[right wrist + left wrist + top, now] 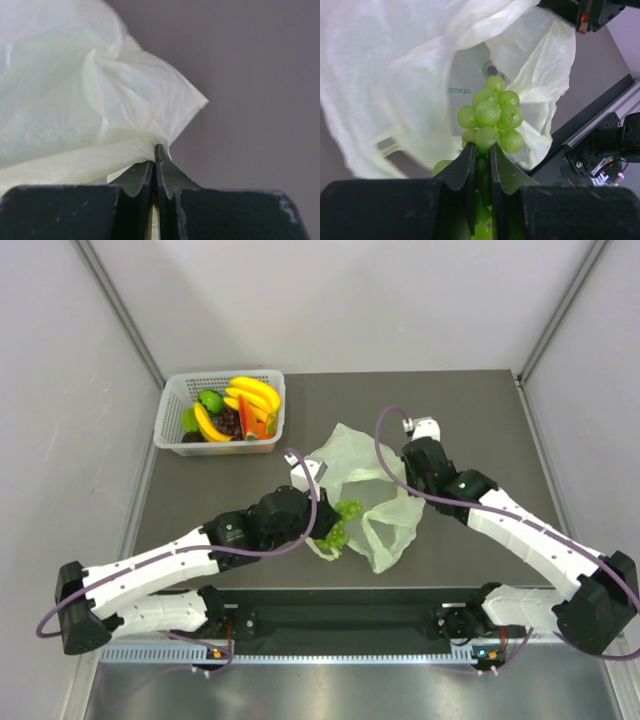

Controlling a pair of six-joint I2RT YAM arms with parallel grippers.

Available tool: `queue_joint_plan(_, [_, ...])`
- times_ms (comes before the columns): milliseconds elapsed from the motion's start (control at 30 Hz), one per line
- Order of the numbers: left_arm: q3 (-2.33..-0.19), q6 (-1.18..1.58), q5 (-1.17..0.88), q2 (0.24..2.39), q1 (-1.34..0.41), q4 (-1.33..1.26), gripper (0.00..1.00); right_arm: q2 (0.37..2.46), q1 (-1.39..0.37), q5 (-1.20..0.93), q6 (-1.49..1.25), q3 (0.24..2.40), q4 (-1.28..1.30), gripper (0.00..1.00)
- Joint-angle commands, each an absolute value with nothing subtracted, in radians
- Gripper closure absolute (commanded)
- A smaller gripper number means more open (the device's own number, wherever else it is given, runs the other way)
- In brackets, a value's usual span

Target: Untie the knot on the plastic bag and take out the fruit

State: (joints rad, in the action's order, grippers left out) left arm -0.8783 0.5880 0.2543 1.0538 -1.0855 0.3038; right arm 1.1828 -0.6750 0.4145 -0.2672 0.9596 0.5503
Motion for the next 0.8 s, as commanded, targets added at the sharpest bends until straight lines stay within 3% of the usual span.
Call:
queue_joint_plan(0, [-0.882,0.581,0.311,0.967,-1.085,0.287,1.0,1.149,-0.602,0.642,-0.325,1.026,0.561,1.0])
queue_joint_plan(233, [-0.932,0.456,0.566,0.893,-1.045,0.238,1.0,0.947,-0.497,0.683,-0.315,0.994,0.531,1.0])
queue_joint_plan(633, [-1.204,0.385,0.255,1.26,-0.274,0.112,1.0,0.925,-0.495,0.324,-0.268,0.879,0.537,1.0])
queue_joint_plan(767, [-1.282,0.413,0.181,1.39,-0.121,0.048,1.0,0.911,-0.495,0.255,-0.244,0.87,0.538,1.0])
